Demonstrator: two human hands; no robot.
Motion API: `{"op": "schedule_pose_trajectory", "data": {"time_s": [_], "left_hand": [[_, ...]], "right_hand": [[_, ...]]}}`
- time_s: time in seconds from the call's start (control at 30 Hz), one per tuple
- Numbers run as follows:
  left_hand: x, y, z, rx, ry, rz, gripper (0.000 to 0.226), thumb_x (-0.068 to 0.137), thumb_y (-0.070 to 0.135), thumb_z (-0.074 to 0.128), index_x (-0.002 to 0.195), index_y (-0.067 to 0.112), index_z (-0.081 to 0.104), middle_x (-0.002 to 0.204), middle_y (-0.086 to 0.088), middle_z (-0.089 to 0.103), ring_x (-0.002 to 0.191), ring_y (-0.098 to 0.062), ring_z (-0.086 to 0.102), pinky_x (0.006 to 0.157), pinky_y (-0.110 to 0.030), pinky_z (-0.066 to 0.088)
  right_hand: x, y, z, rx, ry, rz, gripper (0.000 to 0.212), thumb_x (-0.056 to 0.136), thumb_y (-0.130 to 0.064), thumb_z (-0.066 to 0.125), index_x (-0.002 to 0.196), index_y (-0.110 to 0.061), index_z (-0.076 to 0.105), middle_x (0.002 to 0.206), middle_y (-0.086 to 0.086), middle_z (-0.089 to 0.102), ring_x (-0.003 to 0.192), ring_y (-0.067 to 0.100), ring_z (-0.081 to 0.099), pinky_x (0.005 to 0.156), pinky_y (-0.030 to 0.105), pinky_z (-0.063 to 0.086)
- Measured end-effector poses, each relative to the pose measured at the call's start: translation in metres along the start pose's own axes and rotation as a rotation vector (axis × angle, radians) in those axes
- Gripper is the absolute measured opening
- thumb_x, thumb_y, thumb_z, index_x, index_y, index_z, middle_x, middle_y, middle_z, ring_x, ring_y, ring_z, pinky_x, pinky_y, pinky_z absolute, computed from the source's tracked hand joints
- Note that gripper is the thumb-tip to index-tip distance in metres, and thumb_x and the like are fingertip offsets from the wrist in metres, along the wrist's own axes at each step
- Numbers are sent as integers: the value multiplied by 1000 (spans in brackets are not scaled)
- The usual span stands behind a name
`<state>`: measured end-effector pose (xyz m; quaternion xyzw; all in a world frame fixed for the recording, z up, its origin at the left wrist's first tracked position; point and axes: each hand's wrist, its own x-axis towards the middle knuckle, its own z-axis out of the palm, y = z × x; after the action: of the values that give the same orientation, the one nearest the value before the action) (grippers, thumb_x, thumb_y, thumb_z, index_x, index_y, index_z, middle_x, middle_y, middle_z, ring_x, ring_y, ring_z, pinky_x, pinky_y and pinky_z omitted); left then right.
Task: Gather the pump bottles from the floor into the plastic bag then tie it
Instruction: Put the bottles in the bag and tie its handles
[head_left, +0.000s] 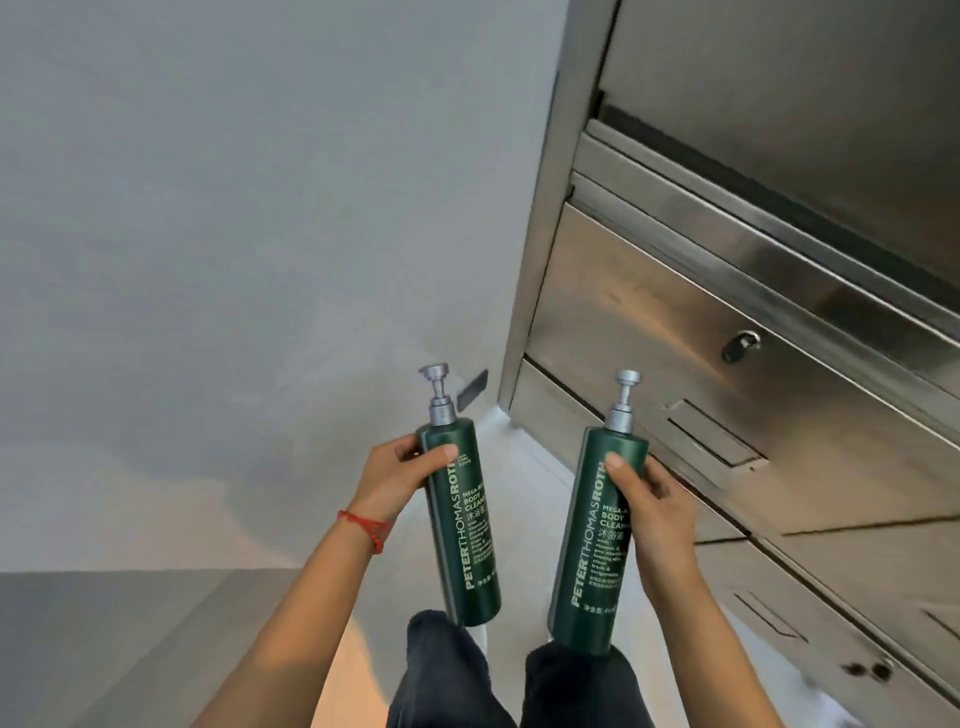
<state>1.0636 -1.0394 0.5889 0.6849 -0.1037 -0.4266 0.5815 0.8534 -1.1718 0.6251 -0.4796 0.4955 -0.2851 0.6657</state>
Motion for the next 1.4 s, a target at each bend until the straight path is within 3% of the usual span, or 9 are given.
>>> {"op": "schedule_pose_trajectory", "data": {"time_s": [0.07, 0.2, 0.33, 0.6, 0.73, 0.9, 1.07, 1.17, 1.4], "left_hand": [[1, 6, 14, 35, -83, -1, 10, 69, 13, 75, 78, 18, 71, 76, 2, 73, 73, -17, 67, 66, -26, 52], [-5, 16, 60, 101, -264, 1, 32, 51, 32, 77, 79, 16, 70, 79, -1, 73, 75, -18, 68, 65, -26, 53], [-19, 16, 120, 169, -446, 5, 36, 46, 35, 78, 75, 16, 71, 71, 4, 74, 70, -15, 68, 58, -22, 53], [-90, -17, 250, 355, -802, 14, 34, 44, 44, 77, 71, 24, 74, 68, 8, 74, 68, -9, 68, 62, -24, 51], [-141, -46, 306, 412, -893, 19, 29, 47, 38, 78, 69, 20, 73, 65, 9, 74, 66, -8, 68, 61, -22, 51], [-207, -86, 365, 488, -994, 30, 7, 69, 15, 75, 73, 17, 70, 65, 6, 73, 67, -12, 68, 61, -23, 52], [-275, -122, 416, 551, -1121, 14, 9, 69, 15, 75, 75, 16, 69, 64, 7, 74, 64, -10, 68, 56, -18, 53], [-314, -141, 443, 608, -1200, 2, 8, 70, 16, 75, 75, 16, 68, 65, 5, 73, 66, -14, 69, 61, -23, 53], [-394, -179, 511, 743, -1444, -23, 5, 72, 17, 73, 73, 18, 68, 62, 9, 73, 61, -7, 69, 53, -16, 53]], "right_hand": [[-17, 1, -14, 28, 66, -22, 14, 74, -19, 70, 87, -21, 65, 66, -8, 72, 57, 7, 66, 49, 15, 49], [-48, 0, -52, 92, 234, -50, 14, 76, -18, 69, 89, -19, 65, 67, -5, 73, 59, 8, 67, 49, 15, 50], [-83, 2, -100, 165, 412, -86, 14, 75, -18, 69, 89, -19, 65, 68, -7, 73, 59, 7, 67, 49, 15, 49], [-178, 27, -207, 317, 768, -139, 10, 77, -13, 69, 85, -16, 65, 64, -6, 72, 56, 6, 65, 49, 16, 49], [-232, 45, -257, 372, 900, -142, 11, 76, -14, 70, 86, -17, 66, 66, -6, 73, 57, 6, 65, 49, 16, 50], [-296, 71, -314, 428, 1058, -127, 15, 76, -14, 71, 90, -14, 66, 66, -5, 72, 56, 6, 65, 48, 16, 49], [-356, 96, -360, 478, 1195, -120, 18, 76, -13, 70, 93, -12, 66, 76, 3, 71, 57, 7, 65, 50, 16, 49], [-390, 110, -381, 526, 1286, -114, 19, 76, -14, 71, 94, -14, 66, 76, 1, 71, 58, 7, 66, 49, 16, 49], [-445, 132, -419, 660, 1520, -117, 17, 76, -14, 71, 91, -17, 66, 73, -3, 71, 58, 6, 66, 49, 15, 49]]}}
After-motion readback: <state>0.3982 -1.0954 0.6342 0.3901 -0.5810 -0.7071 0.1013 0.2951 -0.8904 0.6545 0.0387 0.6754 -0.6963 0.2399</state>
